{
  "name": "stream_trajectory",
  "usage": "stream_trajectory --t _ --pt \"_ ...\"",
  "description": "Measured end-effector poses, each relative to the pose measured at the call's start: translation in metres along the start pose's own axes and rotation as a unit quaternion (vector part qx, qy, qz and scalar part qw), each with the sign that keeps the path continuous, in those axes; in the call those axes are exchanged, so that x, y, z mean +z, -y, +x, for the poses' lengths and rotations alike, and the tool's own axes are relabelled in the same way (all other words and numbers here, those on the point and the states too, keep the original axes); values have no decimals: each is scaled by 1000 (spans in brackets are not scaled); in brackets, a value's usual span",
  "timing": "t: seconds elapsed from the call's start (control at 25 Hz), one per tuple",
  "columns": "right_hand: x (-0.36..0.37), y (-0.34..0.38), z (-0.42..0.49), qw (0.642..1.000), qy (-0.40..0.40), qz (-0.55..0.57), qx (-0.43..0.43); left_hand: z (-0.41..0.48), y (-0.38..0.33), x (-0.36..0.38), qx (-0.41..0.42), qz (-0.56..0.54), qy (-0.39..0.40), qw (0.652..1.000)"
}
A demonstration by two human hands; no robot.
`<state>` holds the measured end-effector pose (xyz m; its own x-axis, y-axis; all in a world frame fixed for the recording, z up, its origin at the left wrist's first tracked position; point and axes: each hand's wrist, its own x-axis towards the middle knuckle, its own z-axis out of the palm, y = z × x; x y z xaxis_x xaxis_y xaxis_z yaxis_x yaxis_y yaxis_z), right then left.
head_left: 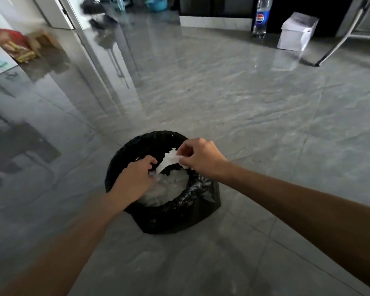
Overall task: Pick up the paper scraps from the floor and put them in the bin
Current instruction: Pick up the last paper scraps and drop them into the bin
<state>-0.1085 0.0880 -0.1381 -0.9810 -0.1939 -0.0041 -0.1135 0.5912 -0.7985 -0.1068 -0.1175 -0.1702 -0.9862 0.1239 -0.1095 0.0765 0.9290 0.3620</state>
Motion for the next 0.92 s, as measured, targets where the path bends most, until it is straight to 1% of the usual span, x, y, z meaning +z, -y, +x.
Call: stream_trajectory --t 0.04,0.08,0.16,0.28,0.4,0.52,0.56,0.64,0.72,0.8,0.84,0.92 --pt "3 -2 1 999 34 -18 12 1 -3 -2 12 -4 -23 1000" --pt "1 -5 -1 998 51 -25 21 1 -9 -5 21 -7 -41 999" --pt "-12 -11 -8 998 49 -37 23 3 -30 -10 40 -11 -64 997" --pt "-58 -28 -32 997 41 -57 37 7 -80 -12 94 -18 -43 995" --pt "-120 -58 -77 992 41 -56 105 7 -149 -5 158 -39 32 986" --pt "-176 -100 -140 982 28 -35 185 3 -222 20 232 -46 120 964" --pt "-187 -114 -158 977 21 -24 209 1 -241 30 252 -42 142 956" --pt "-209 -149 -207 966 -23 -5 259 -7 -292 60 298 -26 193 935" --pt "-219 -190 -257 947 -73 16 314 -22 -341 93 350 18 253 902" --pt "-220 -235 -304 926 -105 12 364 -38 -380 124 393 59 297 868" --pt "-220 -257 -324 914 -120 -9 388 -44 -395 138 409 76 310 855" --pt "-227 -303 -372 874 -162 -73 451 -60 -425 171 436 110 331 830"
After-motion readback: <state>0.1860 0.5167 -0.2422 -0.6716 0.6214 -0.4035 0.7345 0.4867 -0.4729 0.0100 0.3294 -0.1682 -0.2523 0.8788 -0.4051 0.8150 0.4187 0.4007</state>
